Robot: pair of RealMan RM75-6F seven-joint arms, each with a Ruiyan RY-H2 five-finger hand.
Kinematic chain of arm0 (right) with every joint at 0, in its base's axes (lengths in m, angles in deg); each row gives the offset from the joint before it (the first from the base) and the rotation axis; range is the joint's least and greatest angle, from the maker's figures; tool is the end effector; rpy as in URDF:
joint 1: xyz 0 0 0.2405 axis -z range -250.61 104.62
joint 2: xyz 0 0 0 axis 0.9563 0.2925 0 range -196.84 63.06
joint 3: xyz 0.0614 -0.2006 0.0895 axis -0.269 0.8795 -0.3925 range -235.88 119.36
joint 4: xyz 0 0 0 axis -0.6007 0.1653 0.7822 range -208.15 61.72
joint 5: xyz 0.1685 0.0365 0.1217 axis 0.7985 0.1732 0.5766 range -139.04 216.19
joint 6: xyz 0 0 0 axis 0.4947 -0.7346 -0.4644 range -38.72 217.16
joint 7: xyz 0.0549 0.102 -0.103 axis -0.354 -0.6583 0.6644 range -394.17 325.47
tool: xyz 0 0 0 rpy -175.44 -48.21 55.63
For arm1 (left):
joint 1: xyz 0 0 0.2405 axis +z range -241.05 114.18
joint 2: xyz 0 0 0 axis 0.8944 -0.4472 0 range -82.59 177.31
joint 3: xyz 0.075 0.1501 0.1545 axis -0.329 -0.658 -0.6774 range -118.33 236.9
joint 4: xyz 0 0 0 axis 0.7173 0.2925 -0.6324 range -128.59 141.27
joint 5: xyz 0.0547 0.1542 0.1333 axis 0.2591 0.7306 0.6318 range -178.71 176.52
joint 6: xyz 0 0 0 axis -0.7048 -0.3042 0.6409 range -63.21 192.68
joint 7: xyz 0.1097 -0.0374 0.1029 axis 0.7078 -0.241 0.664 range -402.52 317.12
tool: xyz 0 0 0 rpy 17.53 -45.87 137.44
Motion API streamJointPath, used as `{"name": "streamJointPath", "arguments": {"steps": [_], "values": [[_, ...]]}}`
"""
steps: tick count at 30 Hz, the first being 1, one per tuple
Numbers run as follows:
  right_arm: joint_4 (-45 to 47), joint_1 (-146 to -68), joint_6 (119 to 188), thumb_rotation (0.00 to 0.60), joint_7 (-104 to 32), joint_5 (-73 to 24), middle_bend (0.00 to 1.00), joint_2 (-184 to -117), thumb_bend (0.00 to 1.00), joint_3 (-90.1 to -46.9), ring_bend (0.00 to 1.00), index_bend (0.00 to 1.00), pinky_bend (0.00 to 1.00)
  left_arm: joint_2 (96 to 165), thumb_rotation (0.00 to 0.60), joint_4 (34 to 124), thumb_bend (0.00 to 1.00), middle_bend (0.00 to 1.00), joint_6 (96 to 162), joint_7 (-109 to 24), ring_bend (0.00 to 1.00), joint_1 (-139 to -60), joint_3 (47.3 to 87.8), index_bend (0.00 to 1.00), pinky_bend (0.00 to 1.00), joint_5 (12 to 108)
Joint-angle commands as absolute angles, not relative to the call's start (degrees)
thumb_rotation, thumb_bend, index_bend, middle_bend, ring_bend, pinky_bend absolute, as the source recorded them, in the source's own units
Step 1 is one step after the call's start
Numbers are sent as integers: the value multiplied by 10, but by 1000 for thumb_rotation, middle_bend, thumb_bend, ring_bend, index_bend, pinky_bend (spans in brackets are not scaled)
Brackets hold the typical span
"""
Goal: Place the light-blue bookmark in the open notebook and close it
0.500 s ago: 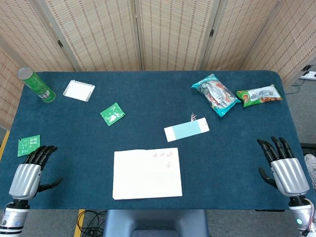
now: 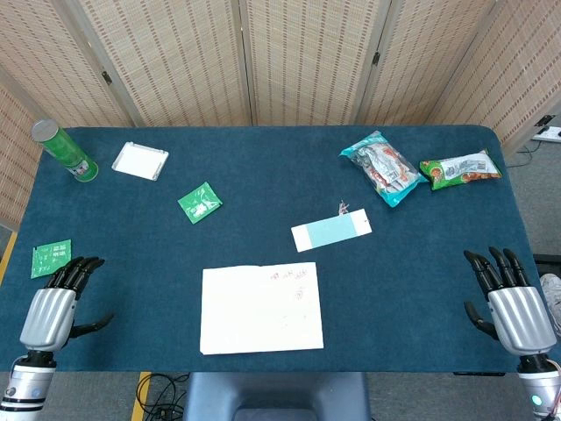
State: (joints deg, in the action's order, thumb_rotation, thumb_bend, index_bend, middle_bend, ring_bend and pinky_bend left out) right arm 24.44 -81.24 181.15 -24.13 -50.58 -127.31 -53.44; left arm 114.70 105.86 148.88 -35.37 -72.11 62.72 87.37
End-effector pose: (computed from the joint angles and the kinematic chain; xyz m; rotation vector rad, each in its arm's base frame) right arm -0.2609 -0.1764 0.1524 1.5062 -0.7339 0.8509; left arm -0.2341 0.2050 0.1173 -1.4627 -0.8859 -1.0220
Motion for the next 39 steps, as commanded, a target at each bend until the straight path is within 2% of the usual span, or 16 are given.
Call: {"name": "streamJointPath", "arguments": {"steps": [1, 9, 15, 21, 27, 34, 39], "values": [[242, -809, 1809, 600, -244, -509, 183, -1274, 293, -537, 56, 65, 79, 1147, 600, 1059, 173, 198, 1489, -354, 142, -721, 627, 185, 219, 874], [243, -804, 1798, 600, -246, -520, 188, -1277, 294, -548, 61, 66, 79, 1147, 600, 1057, 172, 198, 1492, -356, 143, -721, 625, 185, 219, 874], [246, -825, 1751, 600, -235, -524, 201, -1284, 294, -557, 71, 73, 97, 1148, 600, 1051, 173, 198, 1494, -363, 142, -719, 623, 185, 219, 874], [252, -887, 1646, 600, -195, -495, 228, -1295, 292, -586, 71, 91, 103, 1149, 600, 1044, 173, 198, 1501, -375, 143, -714, 619, 185, 219, 877], [217, -972, 1525, 600, -171, -442, 225, -1338, 290, -631, 71, 129, 114, 1147, 600, 1036, 173, 198, 1512, -389, 143, -705, 615, 185, 219, 879], [154, -1062, 1415, 600, -111, -373, 157, -1410, 268, -668, 69, 132, 114, 1140, 600, 1028, 173, 198, 1527, -404, 142, -692, 611, 185, 219, 878], [102, -1119, 1363, 600, -63, -315, 109, -1469, 220, -690, 4, 132, 89, 1137, 600, 1023, 173, 198, 1534, -413, 142, -683, 607, 185, 219, 877]]}}
